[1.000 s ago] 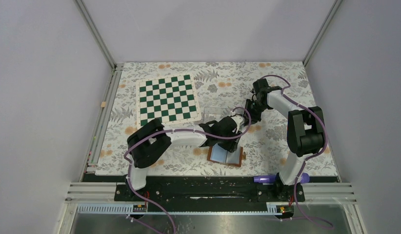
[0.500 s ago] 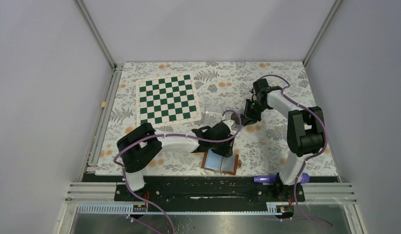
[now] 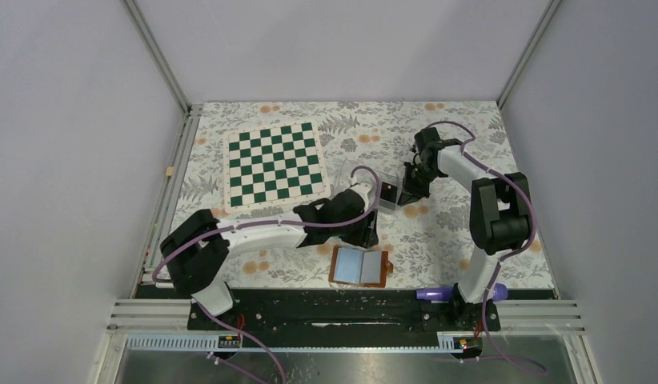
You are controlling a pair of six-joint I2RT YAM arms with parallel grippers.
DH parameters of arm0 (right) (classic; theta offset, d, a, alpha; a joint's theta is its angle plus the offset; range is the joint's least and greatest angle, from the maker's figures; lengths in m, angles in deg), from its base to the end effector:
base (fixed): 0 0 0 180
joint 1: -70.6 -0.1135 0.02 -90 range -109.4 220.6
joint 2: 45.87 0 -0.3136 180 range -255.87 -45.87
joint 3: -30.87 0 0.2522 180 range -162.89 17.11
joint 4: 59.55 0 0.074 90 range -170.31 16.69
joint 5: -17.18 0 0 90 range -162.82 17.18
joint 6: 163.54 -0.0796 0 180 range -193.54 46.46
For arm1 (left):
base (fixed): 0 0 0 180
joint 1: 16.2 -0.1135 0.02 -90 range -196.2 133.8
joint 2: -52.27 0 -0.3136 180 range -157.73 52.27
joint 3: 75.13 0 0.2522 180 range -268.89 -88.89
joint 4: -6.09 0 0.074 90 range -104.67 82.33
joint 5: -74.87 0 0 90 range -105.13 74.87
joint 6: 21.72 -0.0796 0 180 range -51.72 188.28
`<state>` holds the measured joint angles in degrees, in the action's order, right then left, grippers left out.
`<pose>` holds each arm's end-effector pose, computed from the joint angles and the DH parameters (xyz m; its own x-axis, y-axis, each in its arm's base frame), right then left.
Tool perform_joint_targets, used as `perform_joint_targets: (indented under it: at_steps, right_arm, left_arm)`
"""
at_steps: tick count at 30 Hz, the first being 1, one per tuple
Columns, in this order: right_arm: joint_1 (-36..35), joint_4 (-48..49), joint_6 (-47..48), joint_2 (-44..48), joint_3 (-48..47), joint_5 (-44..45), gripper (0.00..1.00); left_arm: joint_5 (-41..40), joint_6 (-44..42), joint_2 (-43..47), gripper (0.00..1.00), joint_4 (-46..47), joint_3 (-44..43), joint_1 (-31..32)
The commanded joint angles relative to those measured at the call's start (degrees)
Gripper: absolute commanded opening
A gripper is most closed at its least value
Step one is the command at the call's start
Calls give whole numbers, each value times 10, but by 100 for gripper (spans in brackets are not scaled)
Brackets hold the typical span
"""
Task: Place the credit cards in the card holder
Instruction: Move the storage box to the center of the board.
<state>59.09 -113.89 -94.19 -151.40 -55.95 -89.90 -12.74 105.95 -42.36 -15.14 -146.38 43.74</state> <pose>0.3742 0.1000 0.1912 -0.9740 0.1457 -0.1737 0.0736 0.9278 0.3657 0.1905 -0.3358 0.2182 -0.8160 0.1910 -0.5456 0.4813 0.7473 -0.4582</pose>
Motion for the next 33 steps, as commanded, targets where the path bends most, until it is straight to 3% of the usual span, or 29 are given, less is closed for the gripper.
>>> perform_joint_targets:
  at_steps: [1,13,23,29,33]
  right_arm:
    - [-2,-23,11,2,-23,1,0]
    - [-53,-56,-1,32,-21,14,0]
    - [-130,-46,-61,73,27,32,1]
    - [-144,-8,-99,110,78,14,13]
    - [-144,-5,-95,120,88,3,29]
  left_arm:
    - [-45,-20,63,51,-14,-2,-15]
    - [-66,-50,112,53,-85,-39,-59]
    - [-54,-40,98,54,-90,-57,-69]
    - [-15,-45,66,54,-87,-72,-79]
    - [6,-47,49,54,-87,-78,-88]
